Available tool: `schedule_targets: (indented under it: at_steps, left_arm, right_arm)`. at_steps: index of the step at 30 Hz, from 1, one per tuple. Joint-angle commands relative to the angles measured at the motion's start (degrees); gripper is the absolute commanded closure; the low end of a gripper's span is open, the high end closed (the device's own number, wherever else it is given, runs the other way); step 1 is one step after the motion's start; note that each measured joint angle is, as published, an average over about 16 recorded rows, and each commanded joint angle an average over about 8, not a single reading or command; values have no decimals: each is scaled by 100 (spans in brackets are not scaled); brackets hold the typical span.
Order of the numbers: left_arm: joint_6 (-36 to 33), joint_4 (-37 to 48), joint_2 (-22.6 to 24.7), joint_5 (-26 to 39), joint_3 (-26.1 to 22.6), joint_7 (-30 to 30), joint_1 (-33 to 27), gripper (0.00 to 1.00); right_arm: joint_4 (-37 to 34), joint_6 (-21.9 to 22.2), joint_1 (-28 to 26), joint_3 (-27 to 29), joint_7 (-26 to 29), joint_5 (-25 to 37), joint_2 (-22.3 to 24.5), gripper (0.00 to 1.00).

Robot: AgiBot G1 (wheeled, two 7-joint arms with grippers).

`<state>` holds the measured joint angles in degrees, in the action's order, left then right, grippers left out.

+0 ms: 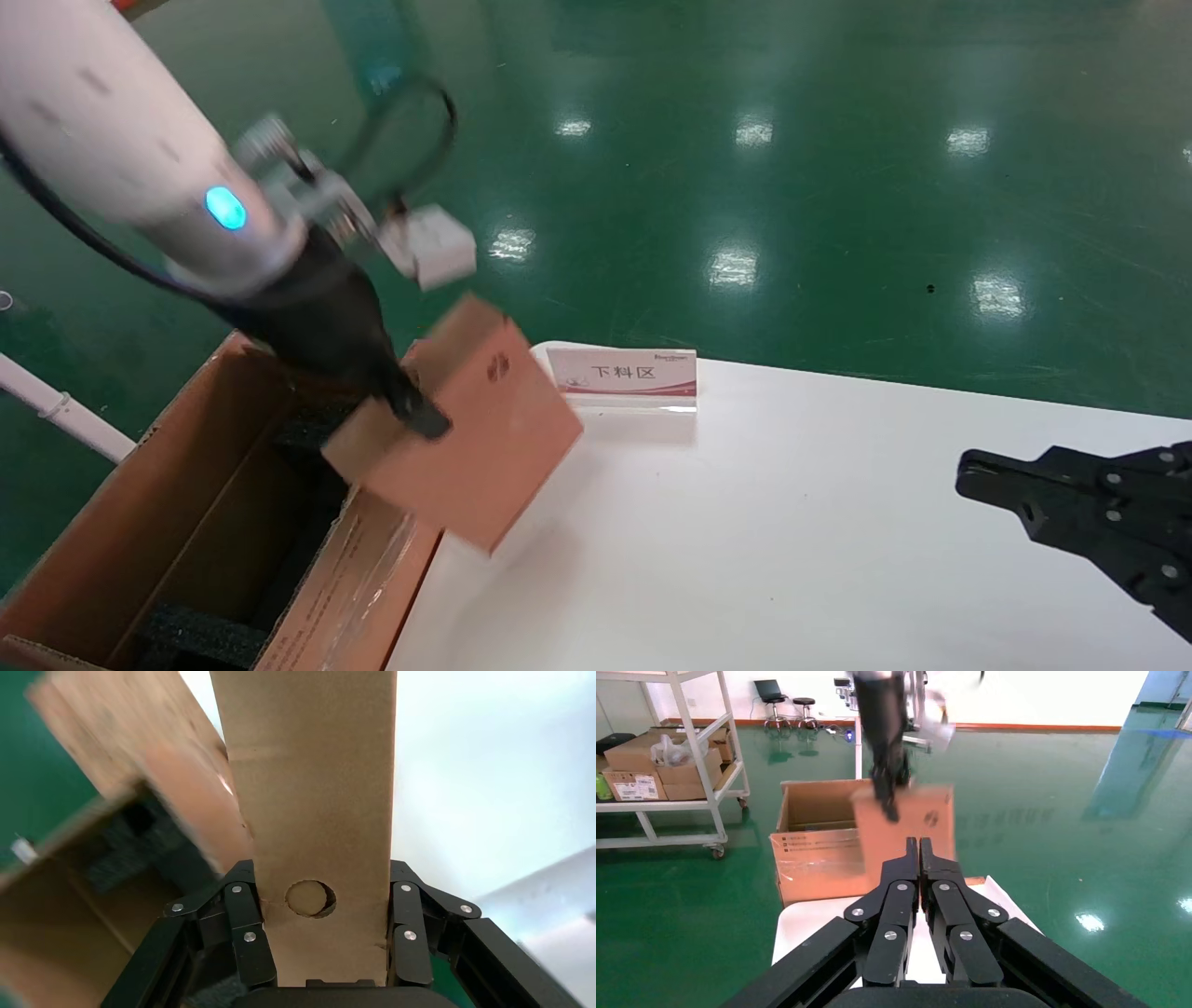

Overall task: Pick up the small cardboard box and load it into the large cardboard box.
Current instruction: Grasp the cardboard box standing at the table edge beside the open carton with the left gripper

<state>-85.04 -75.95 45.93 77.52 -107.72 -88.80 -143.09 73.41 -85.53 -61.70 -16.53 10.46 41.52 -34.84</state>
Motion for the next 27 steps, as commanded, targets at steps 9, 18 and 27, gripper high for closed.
schedule_targets:
  at_steps: [9,18,27]
  left_arm:
    - [-622,354,54,-74,-55,466,-1561,100]
    - [-691,728,297,-281,-1716,964,-2342,100]
    - [-639,903,339,-841,-3153,1122,-2352,100]
  right_arm:
    - [-1,1,-1,-4,-2,-2,1,100]
    - [-1,2,-2,-7,-4,-5,3,45]
    - [-1,4,-3,-10,-5,-7,4,0]
